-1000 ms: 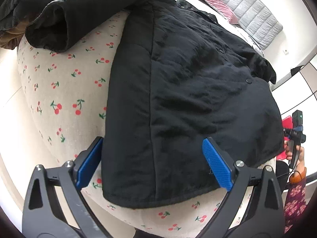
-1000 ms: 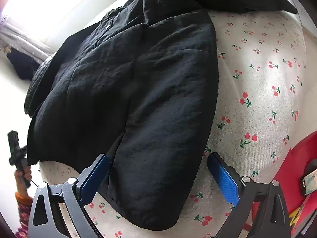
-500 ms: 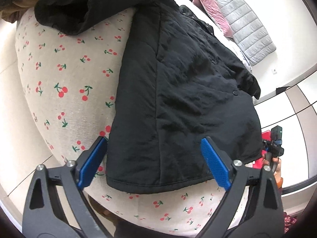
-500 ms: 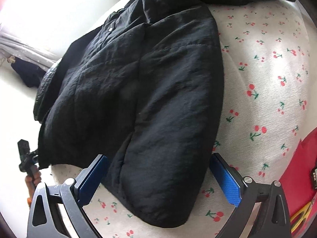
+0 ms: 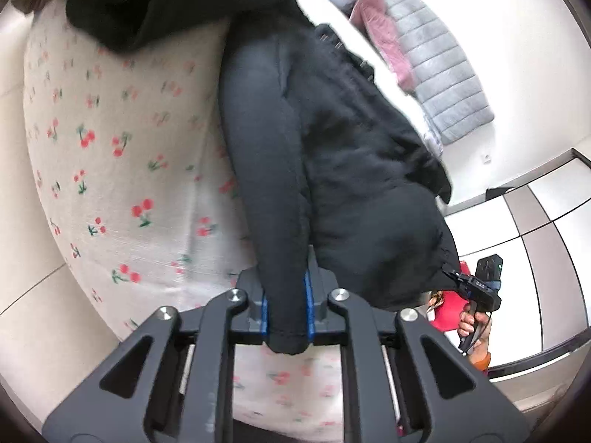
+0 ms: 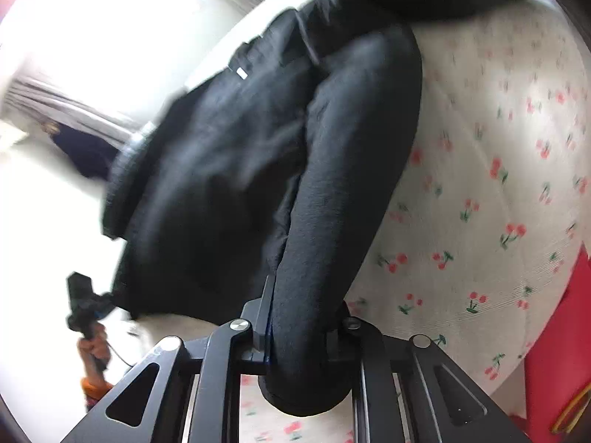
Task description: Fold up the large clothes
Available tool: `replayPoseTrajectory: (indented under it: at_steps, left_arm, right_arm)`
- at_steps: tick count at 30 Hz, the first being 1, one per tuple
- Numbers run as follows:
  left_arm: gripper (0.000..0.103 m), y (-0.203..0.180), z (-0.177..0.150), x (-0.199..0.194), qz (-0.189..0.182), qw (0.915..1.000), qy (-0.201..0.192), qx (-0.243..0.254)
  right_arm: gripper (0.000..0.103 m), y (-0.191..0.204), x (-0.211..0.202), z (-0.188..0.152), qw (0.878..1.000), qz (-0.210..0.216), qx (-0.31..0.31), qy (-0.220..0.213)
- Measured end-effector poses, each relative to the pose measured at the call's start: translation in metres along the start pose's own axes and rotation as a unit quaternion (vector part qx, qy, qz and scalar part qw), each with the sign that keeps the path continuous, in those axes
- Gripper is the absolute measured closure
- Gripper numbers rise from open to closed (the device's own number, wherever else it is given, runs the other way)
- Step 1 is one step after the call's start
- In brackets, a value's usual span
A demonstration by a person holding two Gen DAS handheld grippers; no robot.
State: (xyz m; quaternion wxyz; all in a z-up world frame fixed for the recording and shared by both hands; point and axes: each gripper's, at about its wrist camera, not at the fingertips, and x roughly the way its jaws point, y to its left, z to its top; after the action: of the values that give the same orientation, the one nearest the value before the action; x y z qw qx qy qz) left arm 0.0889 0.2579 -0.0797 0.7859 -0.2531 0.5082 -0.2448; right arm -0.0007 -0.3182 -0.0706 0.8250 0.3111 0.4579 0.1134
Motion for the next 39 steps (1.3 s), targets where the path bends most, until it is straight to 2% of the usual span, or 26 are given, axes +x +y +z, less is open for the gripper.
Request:
replayPoseTrajectory:
  at_steps: [3, 5, 8, 10, 11, 12, 14, 15, 16, 17, 18, 19, 20, 21, 22, 24, 27, 30, 32, 33, 34, 37, 39]
  left_arm:
    - [0.09, -0.025, -0.003, -0.023, -0.023, 0.9994, -0.024, 0.002]
    - [0.09, -0.045, -0.01, -0.039, -0.056, 0.998, -0.03, -0.002]
    - [0.09, -0.069, -0.024, -0.055, -0.074, 0.9969, -0.024, 0.014]
    - [0.09, -0.082, -0.035, -0.059, -0.068, 0.9971, -0.01, 0.031]
    - [0.089, -0.087, -0.043, -0.058, -0.048, 0.9977, 0.002, 0.048]
    - [0.086, -0.089, -0.051, -0.052, -0.009, 0.9975, 0.017, 0.068]
    - [0.076, -0.086, -0.063, -0.033, 0.062, 0.9928, 0.051, 0.089]
    - [0.069, -0.079, -0.072, -0.021, 0.111, 0.9856, 0.08, 0.099]
    - [0.068, -0.072, -0.079, -0.017, 0.141, 0.9804, 0.093, 0.102]
    - [0.067, -0.064, -0.086, -0.009, 0.188, 0.9707, 0.109, 0.102]
    - [0.067, -0.059, -0.09, -0.006, 0.212, 0.9647, 0.117, 0.103]
    - [0.066, -0.057, -0.092, -0.007, 0.223, 0.9625, 0.115, 0.103]
    - [0.064, -0.059, -0.093, -0.013, 0.217, 0.9653, 0.101, 0.104]
    - [0.055, -0.064, -0.093, -0.021, 0.207, 0.9684, 0.084, 0.111]
    - [0.039, -0.074, -0.094, -0.028, 0.2, 0.9693, 0.069, 0.125]
    - [0.022, -0.093, -0.098, -0.035, 0.194, 0.9661, 0.046, 0.164]
    - [0.021, -0.129, -0.108, -0.027, 0.183, 0.95, 0.039, 0.25]
    - [0.02, -0.165, -0.116, 0.002, 0.15, 0.9312, 0.062, 0.327]
    - [0.02, -0.184, -0.13, 0.026, 0.131, 0.9104, 0.085, 0.383]
    - [0.02, -0.19, -0.137, 0.037, 0.128, 0.903, 0.092, 0.4]
    - [0.02, -0.195, -0.145, 0.052, 0.126, 0.8878, 0.105, 0.43]
    - [0.02, -0.201, -0.157, 0.088, 0.14, 0.8529, 0.128, 0.486]
    - [0.02, -0.2, -0.16, 0.106, 0.138, 0.8386, 0.147, 0.506]
  right_arm:
    - [0.09, 0.005, -0.052, 0.013, 0.997, 0.036, 0.007, -0.061]
    - [0.091, 0.007, -0.081, 0.02, 0.995, 0.051, 0.01, -0.09]
    - [0.092, 0.013, -0.109, 0.024, 0.992, 0.049, 0.004, -0.116]
    - [0.092, 0.01, -0.124, 0.025, 0.992, 0.031, 0.005, -0.125]
    - [0.092, 0.006, -0.127, 0.026, 0.992, 0.018, 0.011, -0.123]
    - [0.091, -0.003, -0.126, 0.026, 0.993, -0.005, 0.019, -0.116]
    - [0.09, -0.023, -0.114, 0.026, 0.994, -0.055, 0.037, -0.091]
    - [0.086, -0.035, -0.102, 0.023, 0.993, -0.085, 0.049, -0.065]
    - [0.076, -0.044, -0.093, 0.02, 0.99, -0.117, 0.059, -0.045]
    - [0.071, -0.055, -0.08, 0.016, 0.982, -0.172, 0.072, -0.021]
    - [0.063, -0.063, -0.071, 0.013, 0.973, -0.216, 0.079, -0.007]
    - [0.059, -0.069, -0.069, 0.013, 0.969, -0.234, 0.082, -0.004]
    - [0.058, -0.071, -0.069, 0.011, 0.969, -0.233, 0.086, -0.009]
    - [0.054, -0.069, -0.071, 0.01, 0.972, -0.217, 0.091, -0.017]
    - [0.046, -0.068, -0.076, 0.007, 0.974, -0.206, 0.089, -0.023]
    - [0.036, -0.049, -0.081, 0.007, 0.977, -0.203, 0.058, -0.042]
    - [0.031, -0.021, -0.084, -0.001, 0.974, -0.22, 0.005, -0.049]
    - [0.027, 0.01, -0.075, -0.009, 0.977, -0.203, -0.047, -0.045]
    - [0.025, 0.024, -0.072, -0.018, 0.976, -0.203, -0.071, -0.045]
    - [0.025, 0.029, -0.07, -0.021, 0.973, -0.209, -0.081, -0.049]
    - [0.025, 0.034, -0.069, -0.023, 0.971, -0.214, -0.088, -0.054]
    - [0.025, 0.049, -0.071, -0.031, 0.969, -0.213, -0.109, -0.062]
    - [0.025, 0.061, -0.067, -0.038, 0.97, -0.2, -0.131, -0.049]
